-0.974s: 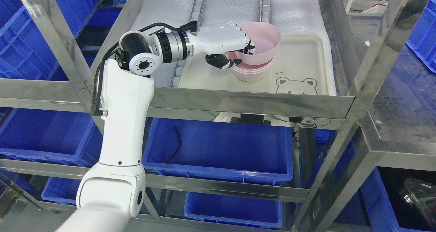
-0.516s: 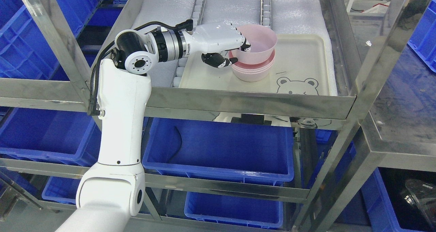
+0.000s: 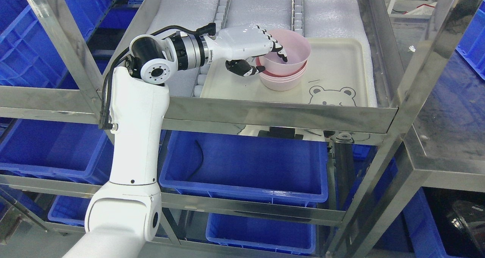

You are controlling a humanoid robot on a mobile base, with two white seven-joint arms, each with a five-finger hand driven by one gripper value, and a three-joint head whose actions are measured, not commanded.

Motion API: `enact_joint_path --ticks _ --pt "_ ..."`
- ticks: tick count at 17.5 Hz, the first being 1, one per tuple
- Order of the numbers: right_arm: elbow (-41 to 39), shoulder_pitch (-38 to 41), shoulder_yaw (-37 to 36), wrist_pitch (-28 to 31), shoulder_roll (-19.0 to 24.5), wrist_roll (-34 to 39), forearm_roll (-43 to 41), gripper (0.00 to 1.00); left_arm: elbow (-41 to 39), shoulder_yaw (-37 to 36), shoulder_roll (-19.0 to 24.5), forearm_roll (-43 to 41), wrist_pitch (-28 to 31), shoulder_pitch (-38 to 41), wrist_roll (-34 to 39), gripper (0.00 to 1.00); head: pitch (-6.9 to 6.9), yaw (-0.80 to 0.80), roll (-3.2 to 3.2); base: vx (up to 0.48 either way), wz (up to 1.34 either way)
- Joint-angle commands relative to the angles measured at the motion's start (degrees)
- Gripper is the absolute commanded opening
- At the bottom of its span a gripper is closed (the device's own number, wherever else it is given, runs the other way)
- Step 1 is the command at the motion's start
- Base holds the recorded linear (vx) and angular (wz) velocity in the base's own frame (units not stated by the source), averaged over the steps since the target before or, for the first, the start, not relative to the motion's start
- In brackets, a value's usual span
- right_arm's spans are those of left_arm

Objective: Stack pink IKEA bowl on shelf middle layer
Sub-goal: 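Lower the pink bowl into the other pink bowl with the left hand, then open the left hand and lift it away from the stacked bowls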

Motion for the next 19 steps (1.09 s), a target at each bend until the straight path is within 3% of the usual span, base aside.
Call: enact_joint_path --ticks 1,4,9,13,16,19 --pt "-1.00 0.18 0.00 -0.04 -1.00 -0.02 0.00 1.00 0.11 -0.53 1.00 0.65 -0.03 -0.97 2.69 0.80 0.00 0.00 0.00 0.000 0.00" --pt "-1.00 0.26 0.00 -0.04 -1.00 -0.02 0.00 1.00 0.11 -0.18 1.00 4.15 -0.03 -1.50 3.49 0.83 0.00 0.00 0.00 0.000 0.00" --pt "-1.00 0.26 0.00 -0.04 -1.00 -0.02 0.00 1.00 -3.57 1.14 1.00 17.49 -0.03 -1.85 3.57 0.83 0.00 0.00 0.00 0.000 0.00" --pt "-1.00 0.26 0.00 -0.04 -1.00 -0.02 0.00 1.00 -10.69 -0.87 1.00 27.54 9.09 -0.98 6.12 0.83 0.00 0.00 0.00 0.000 0.00" --pt "-1.00 0.26 0.00 -0.04 -1.00 -0.02 0.00 1.00 -16.85 -5.52 1.00 28.43 11.57 5.95 6.65 0.83 0.00 0.00 0.00 0.000 -0.01" --pt "-1.00 0.26 0.00 -0.04 -1.00 -0.02 0.00 1.00 -16.95 -12.63 1.00 28.43 7.10 14.56 11.99 0.82 0.00 0.00 0.00 0.000 0.00"
